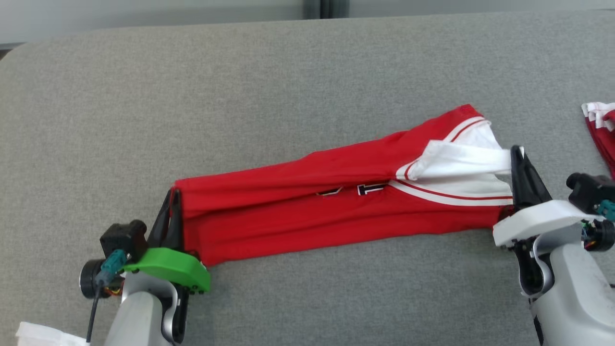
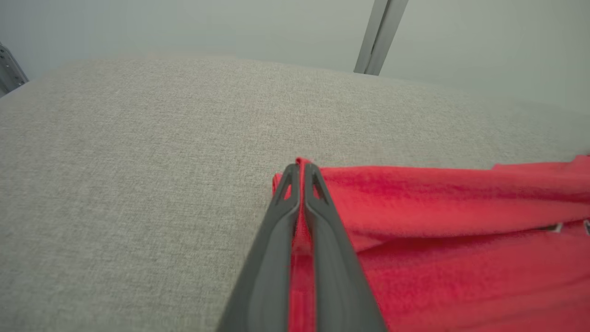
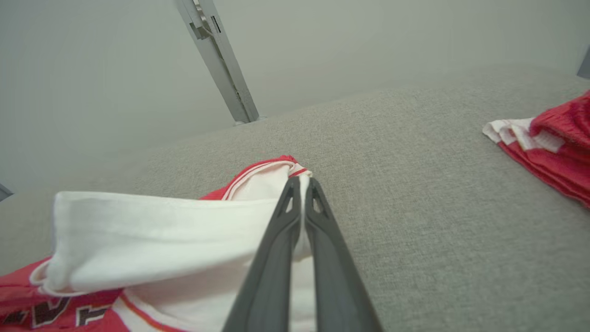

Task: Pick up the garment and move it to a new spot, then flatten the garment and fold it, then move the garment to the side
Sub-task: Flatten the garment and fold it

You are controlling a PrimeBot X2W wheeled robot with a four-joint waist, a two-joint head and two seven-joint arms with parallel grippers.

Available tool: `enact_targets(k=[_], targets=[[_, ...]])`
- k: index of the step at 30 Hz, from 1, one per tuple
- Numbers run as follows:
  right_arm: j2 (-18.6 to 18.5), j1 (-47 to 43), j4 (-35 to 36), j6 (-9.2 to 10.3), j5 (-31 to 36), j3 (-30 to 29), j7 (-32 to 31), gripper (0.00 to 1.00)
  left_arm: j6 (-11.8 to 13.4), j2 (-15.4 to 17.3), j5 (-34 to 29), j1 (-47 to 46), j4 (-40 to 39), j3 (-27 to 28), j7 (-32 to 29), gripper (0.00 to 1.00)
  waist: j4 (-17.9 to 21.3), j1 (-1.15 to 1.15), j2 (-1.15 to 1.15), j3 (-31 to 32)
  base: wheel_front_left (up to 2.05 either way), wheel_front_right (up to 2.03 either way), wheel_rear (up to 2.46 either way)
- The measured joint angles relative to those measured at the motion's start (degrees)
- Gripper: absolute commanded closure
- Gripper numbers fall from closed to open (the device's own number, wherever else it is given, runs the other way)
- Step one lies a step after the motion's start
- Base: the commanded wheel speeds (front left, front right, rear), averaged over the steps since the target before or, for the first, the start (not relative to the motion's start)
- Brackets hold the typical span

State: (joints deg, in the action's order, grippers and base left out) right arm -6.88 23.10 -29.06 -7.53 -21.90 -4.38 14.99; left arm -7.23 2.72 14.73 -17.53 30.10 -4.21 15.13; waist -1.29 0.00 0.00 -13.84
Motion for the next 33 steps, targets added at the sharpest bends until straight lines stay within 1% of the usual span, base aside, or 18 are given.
enact_targets(k=[1,2,3,4,5,10,13,16,19,22,24,26,27,30,33], targets=[[0.22,-0.81,-0.2,0.0,-0.3,-0.1,0.0,1.0,0.03,0.0,0.29,0.65,0.13,0.02,0.0,1.0,0.17,0.0,0.0,0.44,0.0,0.0,0.0],[0.53,-1.69,-0.59,0.0,-0.44,-0.11,0.01,1.0,0.25,-0.01,0.67,1.33,0.19,0.14,0.0,0.78,0.36,0.0,0.0,0.92,0.0,0.0,0.0],[0.77,-2.42,-1.38,0.0,-0.77,0.01,0.01,0.9,0.59,0.0,1.25,1.95,0.23,0.27,0.0,0.24,0.53,0.0,0.0,1.35,0.0,0.0,0.0],[0.88,-2.88,-2.16,0.0,-0.81,0.07,0.0,0.51,0.8,0.0,1.6,2.37,0.4,0.44,0.0,0.0,0.64,0.0,0.0,1.65,0.0,0.0,0.0],[0.89,-3.35,-2.69,0.0,-0.82,0.09,0.0,0.0,1.21,0.0,1.74,3.05,0.21,0.53,0.0,0.0,0.75,0.0,0.0,1.98,0.0,0.0,0.0],[-0.12,-2.41,-3.35,0.0,-0.13,1.09,0.01,0.0,3.35,0.07,2.72,7.38,-3.78,1.81,0.0,0.0,0.54,0.0,0.0,2.81,0.0,0.0,0.0],[-1.69,0.37,-4.8,0.0,0.57,2.18,0.01,0.0,4.17,0.07,3.18,9.51,-6.04,0.76,0.01,0.0,-0.23,0.0,0.0,2.84,0.0,0.0,0.0],[-3.11,3.46,-8.92,0.0,2.27,3.53,-1.2,0.0,4.41,0.04,3.66,10.49,-6.7,-0.85,0.0,0.0,-1.21,0.0,0.0,2.7,0.0,0.0,0.0],[-4.32,5.84,-14.14,0.0,3.71,4.26,-3.75,0.0,5.14,0.07,4.49,10.47,-7.17,-2.94,0.0,0.0,-2.41,0.0,0.0,2.44,0.0,0.0,0.0],[-4.53,6.67,-19.69,0.0,4.32,5.34,-6.87,0.0,5.31,0.04,5.28,10.2,-7.38,-4.37,0.0,0.0,-3.68,0.0,0.0,2.15,0.0,0.0,0.0],[-4.15,6.77,-21.78,0.08,3.42,6.58,-7.62,0.0,5.5,0.07,5.75,9.93,-7.47,-5.19,0.0,0.0,-4.45,0.0,0.0,1.99,0.0,0.0,0.0],[-4.19,6.89,-22.86,0.09,1.57,8.09,-8.0,0.48,5.86,0.05,6.09,9.82,-7.6,-5.71,0.0,0.0,-5.1,0.0,0.0,1.84,0.0,0.0,0.0],[-4.31,6.81,-23.25,0.09,0.43,8.49,-7.89,1.0,5.92,0.05,6.3,9.83,-7.68,-5.87,0.0,0.0,-5.29,0.0,0.0,1.8,0.0,0.0,0.0],[-5.27,6.62,-24.64,-0.05,-0.94,8.31,-5.14,1.0,5.92,0.07,6.31,9.92,-7.82,-6.03,0.0,0.0,-5.03,0.0,0.0,1.9,0.0,0.0,0.0],[-6.15,6.53,-26.46,-0.29,-1.05,6.3,-1.93,1.0,5.9,0.08,6.09,10.17,-7.97,-5.99,0.0,0.0,-4.1,0.0,0.0,2.24,0.0,0.0,0.0]])
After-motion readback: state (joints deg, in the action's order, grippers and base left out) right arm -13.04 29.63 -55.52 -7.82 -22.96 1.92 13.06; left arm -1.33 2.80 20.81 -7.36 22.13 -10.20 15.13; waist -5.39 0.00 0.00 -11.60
